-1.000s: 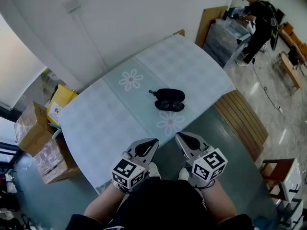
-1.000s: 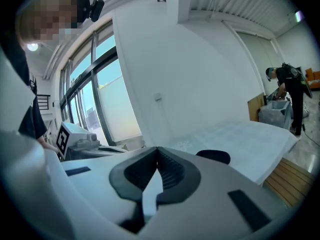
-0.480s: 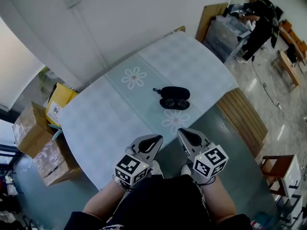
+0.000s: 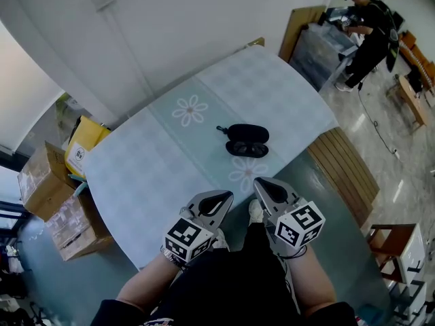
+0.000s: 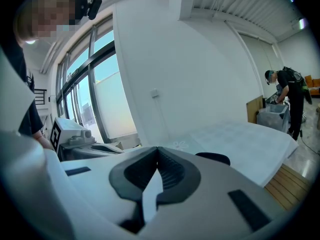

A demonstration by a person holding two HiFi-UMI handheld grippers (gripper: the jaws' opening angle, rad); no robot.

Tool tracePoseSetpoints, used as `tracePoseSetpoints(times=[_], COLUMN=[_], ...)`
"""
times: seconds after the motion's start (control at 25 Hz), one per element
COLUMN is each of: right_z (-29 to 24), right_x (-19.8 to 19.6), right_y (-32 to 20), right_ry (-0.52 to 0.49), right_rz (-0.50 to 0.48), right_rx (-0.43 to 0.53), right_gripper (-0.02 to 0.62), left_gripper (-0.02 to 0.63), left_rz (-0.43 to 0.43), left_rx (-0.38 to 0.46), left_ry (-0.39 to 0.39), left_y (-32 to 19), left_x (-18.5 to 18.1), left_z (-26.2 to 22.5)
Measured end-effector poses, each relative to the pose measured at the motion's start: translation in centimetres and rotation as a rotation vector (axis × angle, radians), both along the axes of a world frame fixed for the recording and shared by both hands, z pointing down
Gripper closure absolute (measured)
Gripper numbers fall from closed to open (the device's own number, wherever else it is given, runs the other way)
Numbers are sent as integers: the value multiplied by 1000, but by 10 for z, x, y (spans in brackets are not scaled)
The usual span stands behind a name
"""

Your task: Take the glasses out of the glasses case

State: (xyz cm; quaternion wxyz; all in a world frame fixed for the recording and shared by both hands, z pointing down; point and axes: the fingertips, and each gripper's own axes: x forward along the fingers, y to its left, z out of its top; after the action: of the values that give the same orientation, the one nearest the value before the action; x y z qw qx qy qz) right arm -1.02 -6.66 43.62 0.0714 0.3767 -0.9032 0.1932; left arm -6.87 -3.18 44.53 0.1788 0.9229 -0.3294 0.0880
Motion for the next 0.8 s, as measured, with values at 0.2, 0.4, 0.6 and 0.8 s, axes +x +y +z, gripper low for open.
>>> tracePoseSetpoints(times=[0.2, 0.4, 0.6, 0.8], right_z=[4, 11, 16, 19], right_x=[7, 12, 18, 26], right_y=[-12, -26, -42, -59], right_ry=[7, 25, 44, 62], right_rz=[-52, -107, -151, -178], right_rx=[-7, -21, -28, -28], right_gripper=[572, 572, 572, 572], left_gripper=[575, 575, 575, 575], left_rz=[-38, -74, -103, -121], left_rx=[-3, -6, -8, -12], left_ry=[-3, -6, -3, -3], left_y=[-7, -15, -26, -39], left_x=[11, 21, 29, 39], left_z=[2, 3, 5, 7])
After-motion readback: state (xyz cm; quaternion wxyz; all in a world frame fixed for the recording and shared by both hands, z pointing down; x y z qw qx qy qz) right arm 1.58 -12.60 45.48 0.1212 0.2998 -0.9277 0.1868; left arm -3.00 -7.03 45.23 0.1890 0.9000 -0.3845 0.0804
